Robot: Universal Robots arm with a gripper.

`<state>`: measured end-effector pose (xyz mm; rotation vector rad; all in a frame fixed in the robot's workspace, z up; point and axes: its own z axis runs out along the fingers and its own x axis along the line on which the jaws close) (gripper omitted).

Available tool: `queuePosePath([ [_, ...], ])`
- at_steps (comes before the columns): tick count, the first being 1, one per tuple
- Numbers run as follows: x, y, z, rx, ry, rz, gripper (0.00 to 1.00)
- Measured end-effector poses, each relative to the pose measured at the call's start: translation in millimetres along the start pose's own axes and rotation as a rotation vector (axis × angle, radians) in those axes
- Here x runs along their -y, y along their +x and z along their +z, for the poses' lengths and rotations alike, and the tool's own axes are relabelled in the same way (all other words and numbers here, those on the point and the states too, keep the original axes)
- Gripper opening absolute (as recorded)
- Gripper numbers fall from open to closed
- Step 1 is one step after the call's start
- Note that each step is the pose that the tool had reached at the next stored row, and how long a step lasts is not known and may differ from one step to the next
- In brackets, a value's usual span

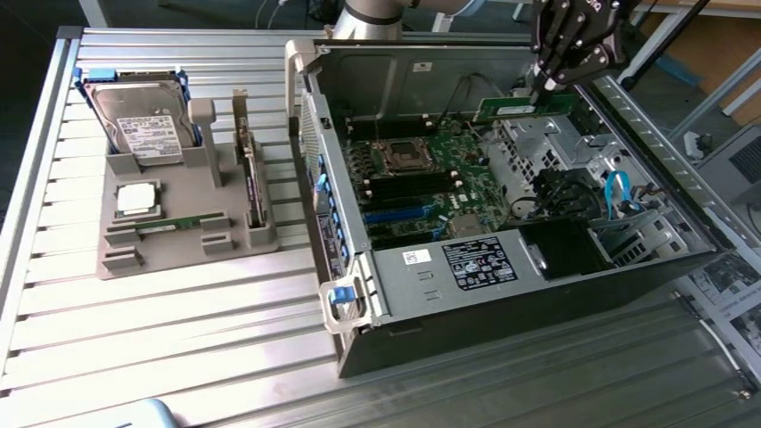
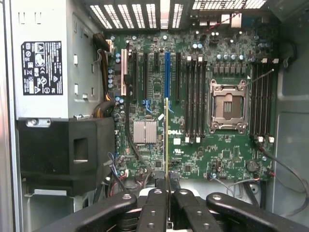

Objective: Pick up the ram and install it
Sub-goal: 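Pick up the ram and move it above insertion slot, then insert the ram into the slot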

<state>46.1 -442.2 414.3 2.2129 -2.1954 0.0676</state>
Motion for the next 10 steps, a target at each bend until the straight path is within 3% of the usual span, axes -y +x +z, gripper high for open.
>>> queuePosePath([
  [10, -1.0, -0.2, 0.3, 0.0000, 0.0000, 0.000, 0.12],
])
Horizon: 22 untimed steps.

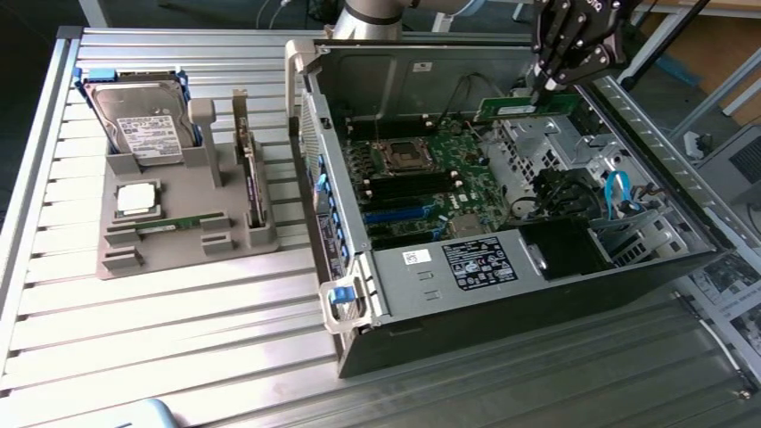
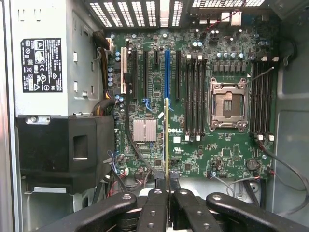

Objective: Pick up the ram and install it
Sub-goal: 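Insert the ram into the slot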

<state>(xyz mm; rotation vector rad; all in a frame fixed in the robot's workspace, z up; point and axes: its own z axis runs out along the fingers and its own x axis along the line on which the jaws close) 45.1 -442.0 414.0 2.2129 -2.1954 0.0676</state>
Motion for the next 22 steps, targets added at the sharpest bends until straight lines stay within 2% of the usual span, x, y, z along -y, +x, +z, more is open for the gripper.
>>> queuePosePath([
  [9, -3.1, -0.1, 1.6, -0.0001, -0.0001, 0.000, 0.12],
  [22, -12.6, -0.5, 7.6, -0.0001, 0.0000, 0.000, 0.12],
])
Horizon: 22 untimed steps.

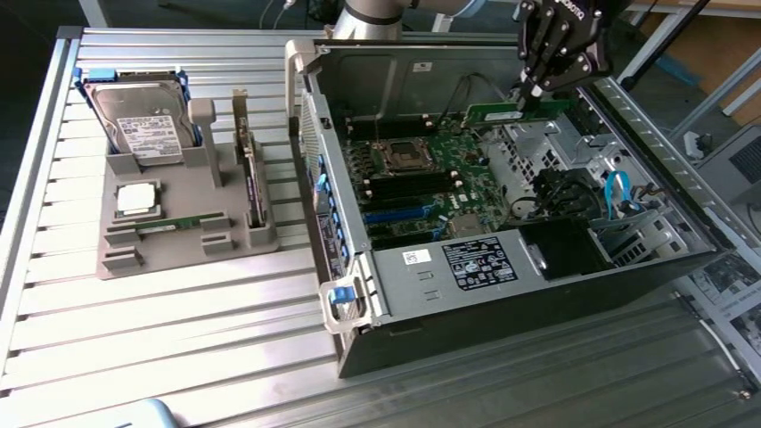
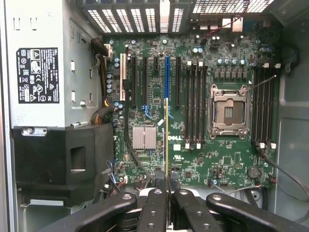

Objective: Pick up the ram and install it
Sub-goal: 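Insert the ram into the slot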

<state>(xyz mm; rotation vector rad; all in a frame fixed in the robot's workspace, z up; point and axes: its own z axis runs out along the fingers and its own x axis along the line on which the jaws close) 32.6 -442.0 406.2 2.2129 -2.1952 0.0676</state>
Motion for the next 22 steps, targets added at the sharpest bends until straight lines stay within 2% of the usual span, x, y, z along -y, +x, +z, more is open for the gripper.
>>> queuePosePath([
  [22, -3.9, -0.4, 7.6, 0.0000, 0.0000, 0.000, 0.12],
])
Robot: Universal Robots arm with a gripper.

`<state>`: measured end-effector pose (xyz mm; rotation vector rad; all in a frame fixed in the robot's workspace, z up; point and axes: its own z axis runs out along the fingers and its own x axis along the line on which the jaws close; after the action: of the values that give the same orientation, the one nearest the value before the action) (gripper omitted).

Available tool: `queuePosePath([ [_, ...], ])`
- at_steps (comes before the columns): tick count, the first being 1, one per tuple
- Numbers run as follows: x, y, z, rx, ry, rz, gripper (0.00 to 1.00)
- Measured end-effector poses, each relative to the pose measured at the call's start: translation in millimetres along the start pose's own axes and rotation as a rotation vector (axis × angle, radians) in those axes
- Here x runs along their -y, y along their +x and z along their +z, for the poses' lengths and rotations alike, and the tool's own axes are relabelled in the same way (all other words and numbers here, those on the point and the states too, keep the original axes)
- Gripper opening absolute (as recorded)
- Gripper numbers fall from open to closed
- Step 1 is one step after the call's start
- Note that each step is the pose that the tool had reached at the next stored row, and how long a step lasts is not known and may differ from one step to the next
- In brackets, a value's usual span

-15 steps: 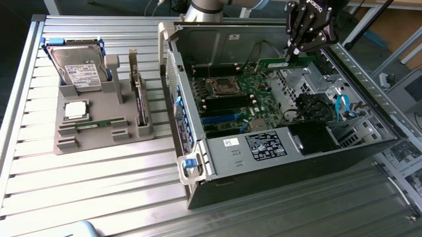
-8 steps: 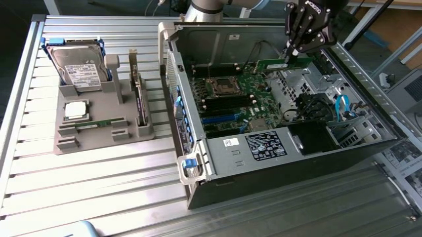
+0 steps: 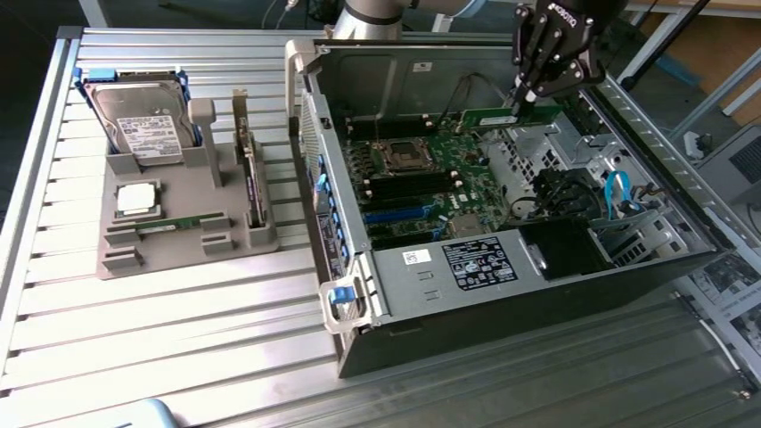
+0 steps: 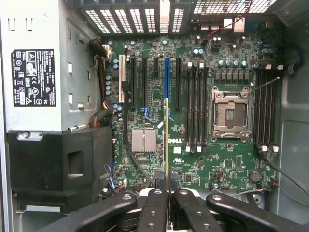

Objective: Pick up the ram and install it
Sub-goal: 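Insert the ram into the slot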

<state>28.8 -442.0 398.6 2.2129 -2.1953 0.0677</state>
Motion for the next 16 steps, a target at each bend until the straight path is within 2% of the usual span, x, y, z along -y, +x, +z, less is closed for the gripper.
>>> queuePosePath([
  [16, -2.1, -0.2, 3.8, 0.0000, 0.0000, 0.000, 0.12],
])
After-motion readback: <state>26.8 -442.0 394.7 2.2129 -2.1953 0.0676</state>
